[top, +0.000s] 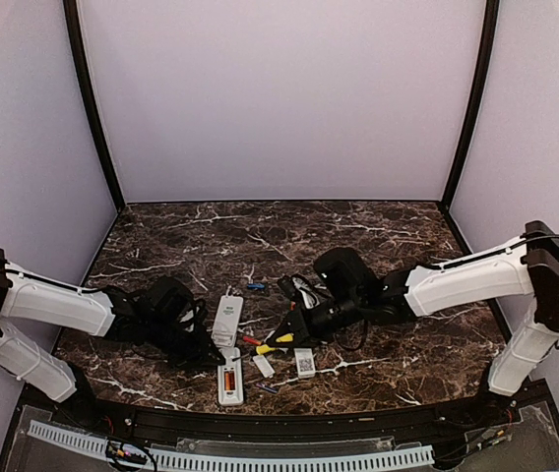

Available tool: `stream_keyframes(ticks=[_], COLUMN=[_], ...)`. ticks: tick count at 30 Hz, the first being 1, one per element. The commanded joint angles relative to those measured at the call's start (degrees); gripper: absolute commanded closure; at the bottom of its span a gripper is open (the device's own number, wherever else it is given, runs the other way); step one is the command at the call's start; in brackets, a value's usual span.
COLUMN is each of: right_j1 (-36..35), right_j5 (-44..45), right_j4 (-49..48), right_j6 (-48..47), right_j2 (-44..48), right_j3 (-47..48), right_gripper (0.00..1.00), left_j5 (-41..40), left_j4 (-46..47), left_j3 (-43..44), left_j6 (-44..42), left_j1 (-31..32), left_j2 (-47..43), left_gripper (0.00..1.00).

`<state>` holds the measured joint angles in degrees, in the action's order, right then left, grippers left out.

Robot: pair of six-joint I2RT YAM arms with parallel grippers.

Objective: Unload the batteries from the remote control
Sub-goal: Remove the battery from the remote control without the battery cover.

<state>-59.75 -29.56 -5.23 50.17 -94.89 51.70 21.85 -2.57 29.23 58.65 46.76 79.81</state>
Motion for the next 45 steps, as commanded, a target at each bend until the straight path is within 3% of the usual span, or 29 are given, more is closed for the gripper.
stream_keyframes(ticks=[1, 16, 29, 34, 45], right_j1=[-3.5, -9.4, -11.1, -11.1, -6.2], right_j5=[8.0, 15.6, 17.7, 15.6, 8.5], right_j4=[15.5, 31.1, 37.3, 32.0, 12.1], right_j6=[-3.4, -2.2, -2.1, 0.6, 11.2], right_j2=[0.3, -5.6, -11.8, -12.7, -10.5], right_j3=[6.6, 18.8, 26.3, 23.2, 5.3], right_gripper=[1.00, 1.00, 1.00, 1.00, 1.00], left_j5=[-3.2, -3.3, -3.1, -2.7, -1.8], left_j4=[-6.1, -6.0, -5.5, -4.8, -3.6], left_j3=[-2.2, -2.0, -2.2, -2.2, -2.4], left_j6=[-1.3, -1.8, -2.1, -2.3, -2.2], left_j1=[0.2, 0.2, 0.3, 0.3, 0.3], left_j2=[3.0, 2.9, 3.3, 4.0, 5.4], left_gripper=[0.80, 0.80, 0.80, 0.80, 0.82])
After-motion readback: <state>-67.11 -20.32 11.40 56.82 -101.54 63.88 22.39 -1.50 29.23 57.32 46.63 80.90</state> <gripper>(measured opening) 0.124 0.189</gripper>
